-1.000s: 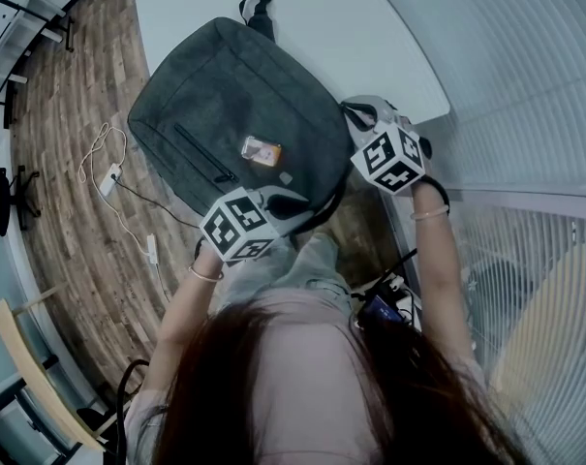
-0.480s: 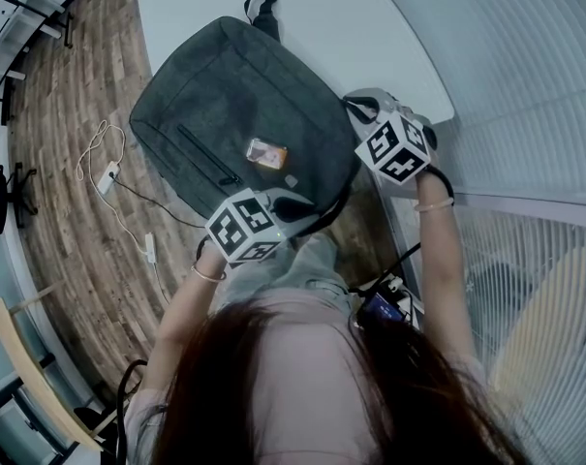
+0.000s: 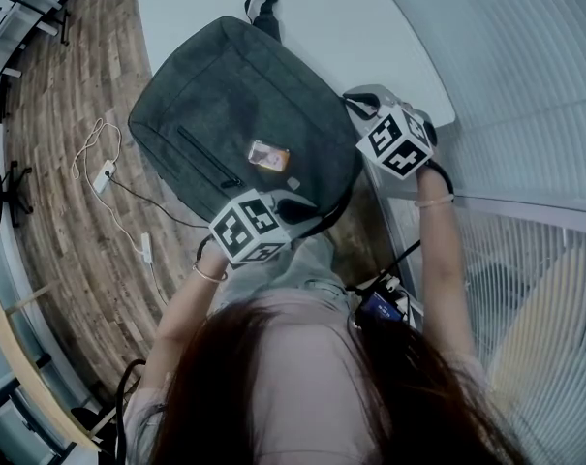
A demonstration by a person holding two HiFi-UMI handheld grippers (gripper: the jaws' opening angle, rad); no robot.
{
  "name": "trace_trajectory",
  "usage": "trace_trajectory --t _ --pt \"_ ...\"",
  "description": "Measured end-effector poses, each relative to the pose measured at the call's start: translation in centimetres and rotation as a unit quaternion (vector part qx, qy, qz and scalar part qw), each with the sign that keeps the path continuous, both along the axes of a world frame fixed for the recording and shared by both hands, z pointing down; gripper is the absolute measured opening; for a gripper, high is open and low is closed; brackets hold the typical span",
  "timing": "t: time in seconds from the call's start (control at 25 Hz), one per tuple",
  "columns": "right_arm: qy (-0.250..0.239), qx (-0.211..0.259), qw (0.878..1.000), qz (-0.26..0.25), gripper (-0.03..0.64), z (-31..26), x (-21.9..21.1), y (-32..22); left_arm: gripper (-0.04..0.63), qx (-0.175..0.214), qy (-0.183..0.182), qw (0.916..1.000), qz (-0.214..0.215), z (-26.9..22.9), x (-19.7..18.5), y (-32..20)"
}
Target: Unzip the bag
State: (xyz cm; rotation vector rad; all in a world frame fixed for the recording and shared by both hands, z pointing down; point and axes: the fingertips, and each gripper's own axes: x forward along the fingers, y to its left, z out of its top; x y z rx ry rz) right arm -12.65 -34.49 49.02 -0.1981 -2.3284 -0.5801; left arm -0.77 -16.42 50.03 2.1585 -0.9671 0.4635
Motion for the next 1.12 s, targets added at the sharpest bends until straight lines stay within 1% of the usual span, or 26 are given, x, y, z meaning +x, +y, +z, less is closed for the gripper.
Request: trace_trajectory --t 0.2,0.32,0.44,0.52,0.64,0.68,0.76,0.84,1.0,1.12 --pt "-0.007 -0.009 1.0 0.024 0.021 0.0 0.0 -0.2 0.034 0.004 0.012 0.9999 -0.005 -0.4 -0.1 -0.1" --pt "-0.012 -0.015 0.999 0.044 0.026 0.2 0.1 -0.1 0.038 0.009 0.031 0.9995 -0.006 -0.9 0.0 0.1" --pt "-0.015 -0.011 0.998 0.057 0.026 0.1 0.4 -0.1 0.038 0.023 0.05 0.9985 -0.001 -1.7 0.1 0.5" --pt "-0.014 -0.006 0.998 0.067 0.029 0.0 0.5 -0.2 0.038 0.037 0.053 0.9979 0.001 -2.5 -0.1 0.6" --pt "-0.016 -0.002 0.996 0.09 0.043 -0.4 0.9 -0.5 0.04 0.078 0.047 0.9958 0.003 -3.9 -0.5 0.8" --pt "-0.02 -0.003 0.995 0.099 0.06 -0.5 1.2 -0.5 0.04 0.091 0.052 0.9945 -0.002 -4.4 -0.8 0.8" --pt "-0.03 -0.007 0.993 0.117 0.071 -0.9 1.6 -0.5 0.04 0.114 0.061 0.9915 -0.019 -5.5 -1.6 0.7" --pt "-0.041 -0.012 0.99 0.136 0.085 -1.7 1.9 -0.1 0.04 0.133 0.051 0.9891 -0.037 -6.4 -2.8 0.7" --pt "-0.071 -0.016 0.983 0.171 0.091 -4.0 2.0 1.0 0.038 0.16 0.014 0.9852 -0.059 -7.5 -5.6 0.7" --pt "-0.094 -0.02 0.975 0.202 0.091 -5.4 2.2 2.0 0.038 0.187 -0.001 0.979 -0.081 -8.2 -7.5 0.7"
